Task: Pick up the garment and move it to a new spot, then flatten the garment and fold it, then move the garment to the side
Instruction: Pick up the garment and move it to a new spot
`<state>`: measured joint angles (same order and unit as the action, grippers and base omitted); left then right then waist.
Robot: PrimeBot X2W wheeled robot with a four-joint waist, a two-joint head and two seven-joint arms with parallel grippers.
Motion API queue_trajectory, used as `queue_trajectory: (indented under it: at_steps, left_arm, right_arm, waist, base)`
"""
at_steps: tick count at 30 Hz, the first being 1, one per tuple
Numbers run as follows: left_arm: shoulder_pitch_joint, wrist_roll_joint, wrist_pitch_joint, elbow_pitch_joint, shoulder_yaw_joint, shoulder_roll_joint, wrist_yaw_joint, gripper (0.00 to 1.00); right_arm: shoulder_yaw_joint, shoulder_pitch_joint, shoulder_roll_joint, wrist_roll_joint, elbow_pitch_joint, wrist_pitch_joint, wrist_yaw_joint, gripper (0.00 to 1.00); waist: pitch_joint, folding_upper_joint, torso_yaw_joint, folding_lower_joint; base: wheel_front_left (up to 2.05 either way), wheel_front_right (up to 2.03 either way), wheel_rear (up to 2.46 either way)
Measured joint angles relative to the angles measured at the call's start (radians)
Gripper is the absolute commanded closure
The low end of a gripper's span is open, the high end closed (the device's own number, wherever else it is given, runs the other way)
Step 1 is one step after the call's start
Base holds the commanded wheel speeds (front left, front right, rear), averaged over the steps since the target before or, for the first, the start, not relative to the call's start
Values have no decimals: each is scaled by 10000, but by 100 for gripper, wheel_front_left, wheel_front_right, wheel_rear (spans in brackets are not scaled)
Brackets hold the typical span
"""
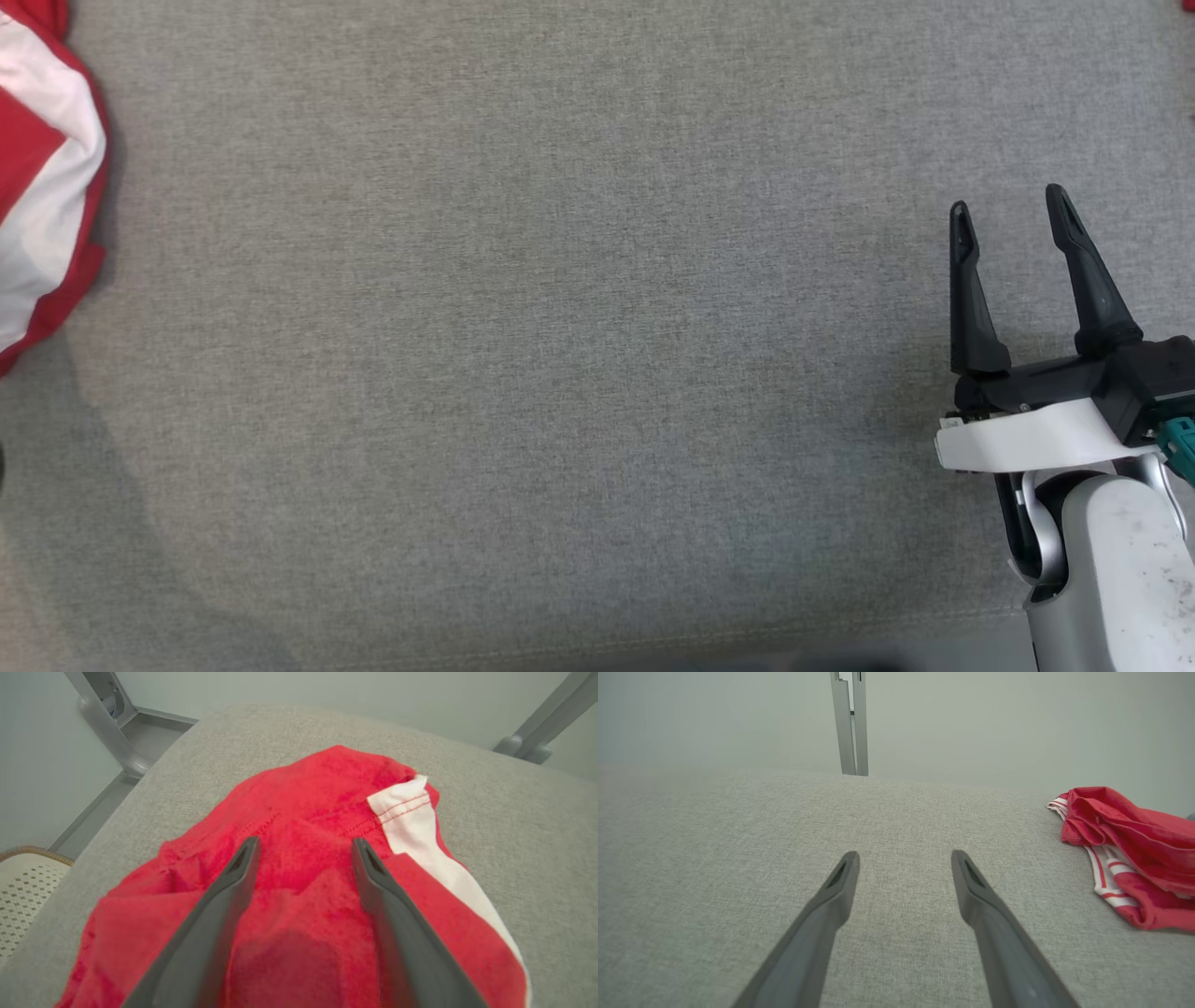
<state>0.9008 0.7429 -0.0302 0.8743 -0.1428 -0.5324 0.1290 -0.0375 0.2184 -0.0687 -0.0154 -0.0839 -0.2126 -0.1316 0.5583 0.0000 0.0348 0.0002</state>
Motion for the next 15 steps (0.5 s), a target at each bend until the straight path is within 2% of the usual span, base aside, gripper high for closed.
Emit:
queue_trajectory:
  at_steps: [7, 8, 9, 15]
  left_arm:
    - [-52, 1336, -1873, 301, -963, -318, 10, 0]
    - [-52, 1411, -2006, 314, -1093, -384, 25, 62]
    - [-52, 1473, -2019, 314, -1164, -430, 25, 100]
    - [-43, 1747, -1593, 491, -1593, -562, 25, 100]
  right_arm:
    - [94, 146, 40, -21, 75, -6, 2, 0]
    - [127, 151, 50, -21, 102, -10, 2, 0]
    - [150, 167, 54, -21, 128, -17, 0, 0]
    - [207, 200, 79, 19, 368, -90, 2, 0]
  waist:
    - [131, 0, -91, -1]
    - [127, 1, -98, -1]
    - [120, 0, -109, -1]
    - [-97, 0, -155, -1]
  base:
    - [0, 0, 0]
    - [0, 0, 0]
    - [0, 0, 0]
    - [0, 0, 0]
